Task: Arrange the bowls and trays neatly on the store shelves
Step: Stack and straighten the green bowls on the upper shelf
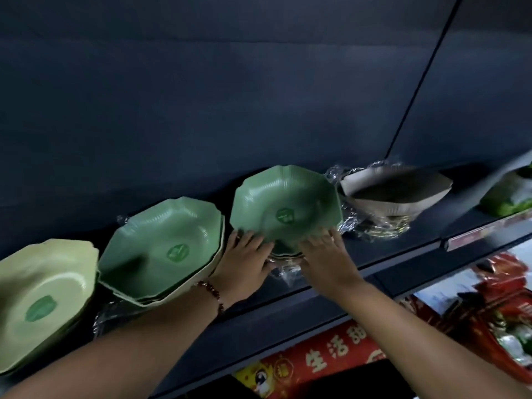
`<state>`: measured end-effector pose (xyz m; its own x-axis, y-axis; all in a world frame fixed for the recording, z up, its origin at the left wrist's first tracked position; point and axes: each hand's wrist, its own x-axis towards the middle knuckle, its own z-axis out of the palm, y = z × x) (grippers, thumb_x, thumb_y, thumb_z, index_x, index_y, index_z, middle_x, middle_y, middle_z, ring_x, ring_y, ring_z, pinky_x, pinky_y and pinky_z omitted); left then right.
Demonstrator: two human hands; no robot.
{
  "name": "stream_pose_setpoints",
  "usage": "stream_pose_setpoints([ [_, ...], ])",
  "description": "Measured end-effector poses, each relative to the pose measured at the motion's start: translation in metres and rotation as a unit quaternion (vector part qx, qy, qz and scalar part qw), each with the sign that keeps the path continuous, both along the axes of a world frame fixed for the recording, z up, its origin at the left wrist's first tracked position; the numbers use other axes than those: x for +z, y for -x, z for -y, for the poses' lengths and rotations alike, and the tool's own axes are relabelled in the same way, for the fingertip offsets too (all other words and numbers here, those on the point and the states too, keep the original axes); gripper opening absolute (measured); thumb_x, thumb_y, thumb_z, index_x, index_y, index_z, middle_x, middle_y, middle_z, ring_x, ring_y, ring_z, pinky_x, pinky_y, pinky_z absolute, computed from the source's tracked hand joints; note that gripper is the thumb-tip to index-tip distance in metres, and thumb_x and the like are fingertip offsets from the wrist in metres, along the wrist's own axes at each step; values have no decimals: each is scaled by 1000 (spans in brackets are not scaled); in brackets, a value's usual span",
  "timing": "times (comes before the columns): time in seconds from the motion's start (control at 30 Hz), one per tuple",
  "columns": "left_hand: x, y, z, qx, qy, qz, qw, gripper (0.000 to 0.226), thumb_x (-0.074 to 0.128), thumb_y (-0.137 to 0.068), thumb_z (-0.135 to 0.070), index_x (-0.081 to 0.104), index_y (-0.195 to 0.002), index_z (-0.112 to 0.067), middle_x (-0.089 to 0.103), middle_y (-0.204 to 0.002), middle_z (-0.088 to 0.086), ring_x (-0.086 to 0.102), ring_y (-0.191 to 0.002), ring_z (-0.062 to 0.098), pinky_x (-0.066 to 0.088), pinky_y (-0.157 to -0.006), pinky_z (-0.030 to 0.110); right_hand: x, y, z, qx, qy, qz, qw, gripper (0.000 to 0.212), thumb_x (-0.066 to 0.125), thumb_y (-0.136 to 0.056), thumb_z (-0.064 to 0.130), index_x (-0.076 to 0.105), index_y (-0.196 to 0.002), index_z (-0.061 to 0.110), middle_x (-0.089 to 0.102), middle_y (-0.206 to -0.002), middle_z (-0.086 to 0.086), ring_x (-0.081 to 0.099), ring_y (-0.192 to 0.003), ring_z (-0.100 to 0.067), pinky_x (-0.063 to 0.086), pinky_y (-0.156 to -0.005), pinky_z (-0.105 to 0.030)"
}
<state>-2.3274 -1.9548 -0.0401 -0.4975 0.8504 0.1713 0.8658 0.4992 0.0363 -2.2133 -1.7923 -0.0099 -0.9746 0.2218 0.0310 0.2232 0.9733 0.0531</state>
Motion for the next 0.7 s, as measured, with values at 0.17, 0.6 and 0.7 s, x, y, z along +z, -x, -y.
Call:
stream_pose_setpoints([
  [0.17,0,10,-1,4,-37,13,999,20,61,-87,-16,66,-104,-23,66,-105,-6,58,-108,20,22,-112,50,2,0,-8,28,3,-17,999,35,44,-96,26,50,-131,22,53,-134,-4,37,-133,-27,4,-119,-49],
  [0.6,56,27,13,-27,-69,105,992,19,61,-91,-40,69,-98,-25,68,-96,-11,57,-91,9,35,-85,26,52,7,-9,51,66,21,996,22,49,-93,19,68,-103,18,70,-107,-6,58,-103,-28,37,-94,-34],
  [0.7,57,26,18,-13,-85,115,990,18,57,-93,-39,68,-98,-25,67,-99,-10,56,-96,9,37,-84,25,61,6,-6,52,62,20,997,22,45,-94,17,65,-104,16,66,-112,-7,54,-107,-27,32,-83,-32],
])
